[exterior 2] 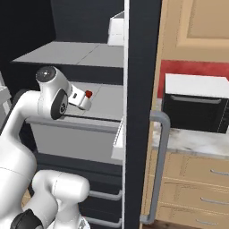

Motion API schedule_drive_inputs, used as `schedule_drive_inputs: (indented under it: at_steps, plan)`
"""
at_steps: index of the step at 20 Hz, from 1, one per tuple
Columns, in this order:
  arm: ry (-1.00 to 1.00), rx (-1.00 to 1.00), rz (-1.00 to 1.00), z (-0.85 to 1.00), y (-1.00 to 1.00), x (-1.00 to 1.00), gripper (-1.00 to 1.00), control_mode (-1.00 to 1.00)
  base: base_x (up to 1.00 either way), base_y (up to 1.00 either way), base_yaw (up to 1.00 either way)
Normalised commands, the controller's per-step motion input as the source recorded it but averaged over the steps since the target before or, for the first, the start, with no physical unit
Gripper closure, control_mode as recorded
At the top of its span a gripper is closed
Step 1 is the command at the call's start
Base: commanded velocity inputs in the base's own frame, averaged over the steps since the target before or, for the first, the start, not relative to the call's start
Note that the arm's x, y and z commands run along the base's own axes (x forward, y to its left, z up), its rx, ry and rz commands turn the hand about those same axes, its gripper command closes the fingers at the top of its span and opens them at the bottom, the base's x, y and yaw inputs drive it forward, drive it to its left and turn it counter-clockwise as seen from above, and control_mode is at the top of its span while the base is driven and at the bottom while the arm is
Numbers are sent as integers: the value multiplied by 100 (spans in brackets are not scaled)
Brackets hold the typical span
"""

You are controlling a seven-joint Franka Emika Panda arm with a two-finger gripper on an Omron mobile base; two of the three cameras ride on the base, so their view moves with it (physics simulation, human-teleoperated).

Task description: Take the lemon wedge from the fridge and place it on the plate with fish on the dining counter.

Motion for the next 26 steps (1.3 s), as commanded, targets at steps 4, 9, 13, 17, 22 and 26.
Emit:
schedule_drive_inputs:
  at_steps: [4,9,13,17,22,26]
  plan:
    - [0,0,0,0,0,0,-100,100,41,21,0]
    - [0,0,0,0,0,0,-100,100,18,15,0]
    - [0,0,0,0,0,0,-100,100,5,29,0]
    - [0,0,0,0,0,0,-100,100,2,31,0]
    - [0,0,0,0,0,0,-100,100,2,4,0]
    - [0,0,0,0,0,0,-100,100,2,6,0]
